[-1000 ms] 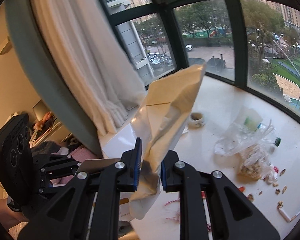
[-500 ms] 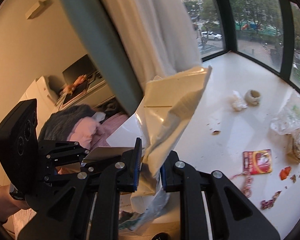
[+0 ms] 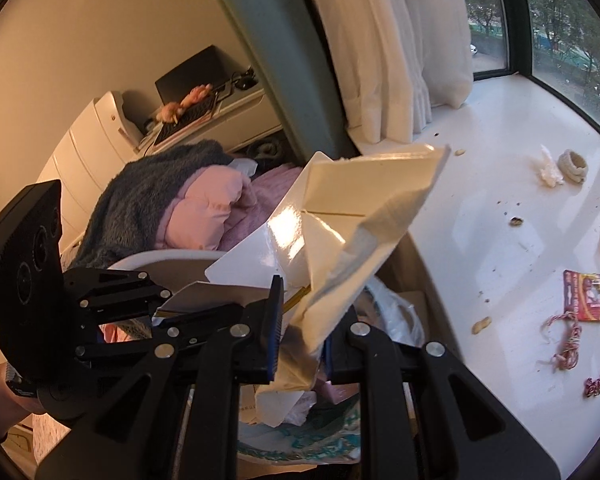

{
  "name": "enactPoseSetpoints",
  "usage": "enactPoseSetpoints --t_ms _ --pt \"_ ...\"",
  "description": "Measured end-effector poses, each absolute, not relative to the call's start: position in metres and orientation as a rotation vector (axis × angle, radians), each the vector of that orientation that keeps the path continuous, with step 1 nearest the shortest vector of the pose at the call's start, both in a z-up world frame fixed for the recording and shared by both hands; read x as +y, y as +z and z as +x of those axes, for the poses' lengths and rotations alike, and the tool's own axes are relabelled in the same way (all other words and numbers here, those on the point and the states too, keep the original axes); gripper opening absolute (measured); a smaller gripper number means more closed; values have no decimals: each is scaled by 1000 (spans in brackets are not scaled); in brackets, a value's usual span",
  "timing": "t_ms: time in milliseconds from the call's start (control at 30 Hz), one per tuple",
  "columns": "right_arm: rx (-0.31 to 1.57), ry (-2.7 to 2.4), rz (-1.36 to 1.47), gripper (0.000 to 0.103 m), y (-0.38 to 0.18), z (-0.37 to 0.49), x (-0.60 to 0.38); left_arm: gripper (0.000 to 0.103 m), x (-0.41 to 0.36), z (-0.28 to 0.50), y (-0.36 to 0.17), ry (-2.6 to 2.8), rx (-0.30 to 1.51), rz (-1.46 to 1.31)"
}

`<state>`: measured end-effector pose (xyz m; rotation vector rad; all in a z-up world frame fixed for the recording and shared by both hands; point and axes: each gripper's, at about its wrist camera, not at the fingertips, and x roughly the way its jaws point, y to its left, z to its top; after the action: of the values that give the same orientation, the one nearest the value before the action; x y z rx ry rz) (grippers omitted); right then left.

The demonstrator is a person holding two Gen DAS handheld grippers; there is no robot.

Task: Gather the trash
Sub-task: 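Carry the snack box and white paper in both grippers over the bin, then open both grippers to drop the box and paper into the bin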

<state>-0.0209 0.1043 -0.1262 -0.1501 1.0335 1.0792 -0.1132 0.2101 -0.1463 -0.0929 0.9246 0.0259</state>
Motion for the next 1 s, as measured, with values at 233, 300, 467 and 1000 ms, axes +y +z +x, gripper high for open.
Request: enactPoseSetpoints --t_ms 233,300,467,1000 --pt "1097 1110 -193 17 -152 -37 122 6 219 -142 -169 44 966 -132" --pt "1115 1120 -210 17 -159 -42 126 6 220 -146 -177 49 984 -145" --pt "1180 1128 -252 17 -184 -45 131 6 220 -153 -199 56 1038 -173" --pt "1278 1159 -335 17 -244 -44 150 6 233 -148 -260 72 1158 -222"
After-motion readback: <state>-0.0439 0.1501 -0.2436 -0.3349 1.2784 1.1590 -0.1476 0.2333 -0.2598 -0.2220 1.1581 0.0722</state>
